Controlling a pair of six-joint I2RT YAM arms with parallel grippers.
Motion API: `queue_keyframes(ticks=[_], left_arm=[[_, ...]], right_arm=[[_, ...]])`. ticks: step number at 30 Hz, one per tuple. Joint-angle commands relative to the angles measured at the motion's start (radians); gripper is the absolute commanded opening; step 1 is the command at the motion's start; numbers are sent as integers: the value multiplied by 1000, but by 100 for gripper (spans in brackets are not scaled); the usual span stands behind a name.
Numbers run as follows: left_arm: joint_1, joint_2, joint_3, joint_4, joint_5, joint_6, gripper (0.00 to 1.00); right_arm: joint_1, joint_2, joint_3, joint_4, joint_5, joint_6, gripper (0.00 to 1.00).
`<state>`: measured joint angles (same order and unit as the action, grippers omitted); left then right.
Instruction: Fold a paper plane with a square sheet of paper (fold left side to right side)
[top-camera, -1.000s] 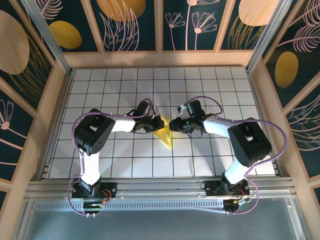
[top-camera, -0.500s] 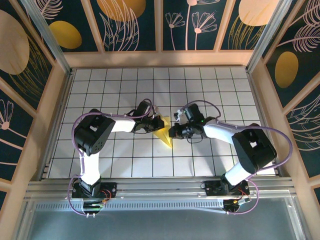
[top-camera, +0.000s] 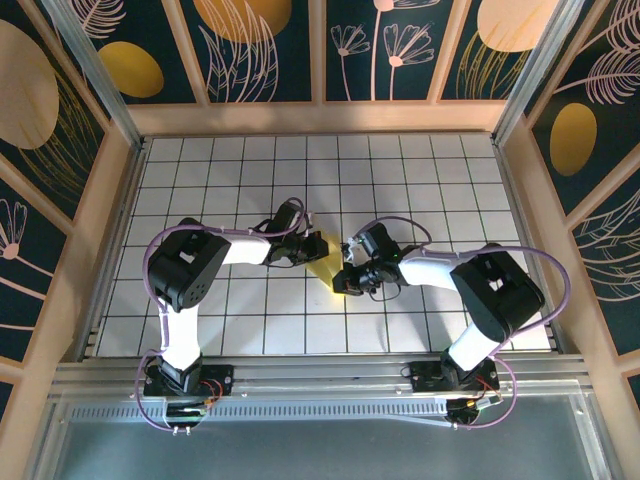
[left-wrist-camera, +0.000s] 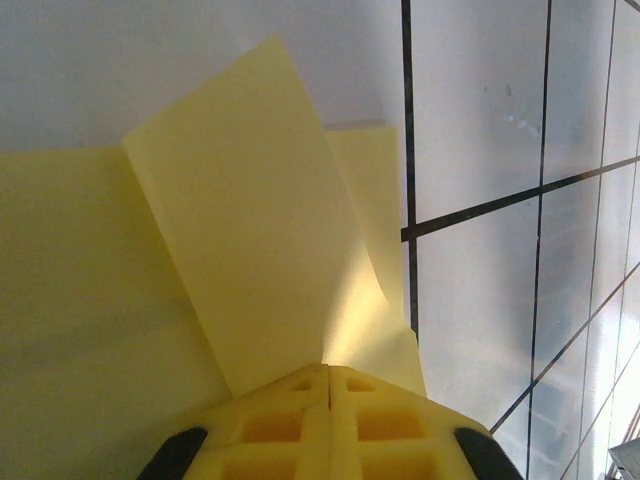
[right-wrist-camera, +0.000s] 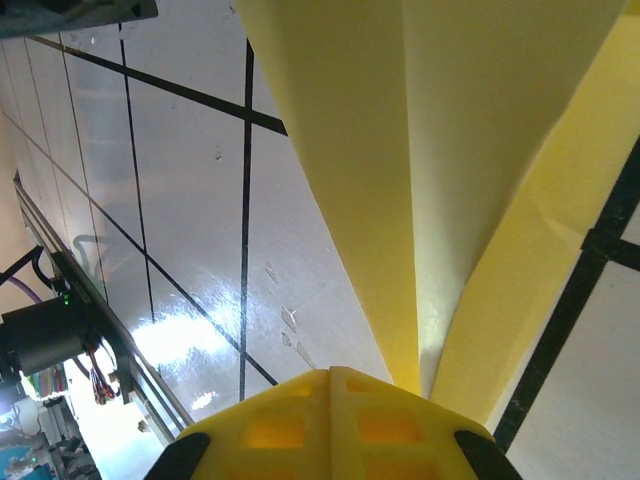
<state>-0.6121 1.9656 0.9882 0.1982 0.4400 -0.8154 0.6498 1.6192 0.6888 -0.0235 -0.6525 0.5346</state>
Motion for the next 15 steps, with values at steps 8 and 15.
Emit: queue_keyframes(ticks=[8,15], left_arm=[[3,22,-41,-132,-71,7,0],[3,26,-37,-134,-70,7,0]], right_arm=[[2,30,-30,24,24,5,0],[1,32,-38,16,34,2,0]])
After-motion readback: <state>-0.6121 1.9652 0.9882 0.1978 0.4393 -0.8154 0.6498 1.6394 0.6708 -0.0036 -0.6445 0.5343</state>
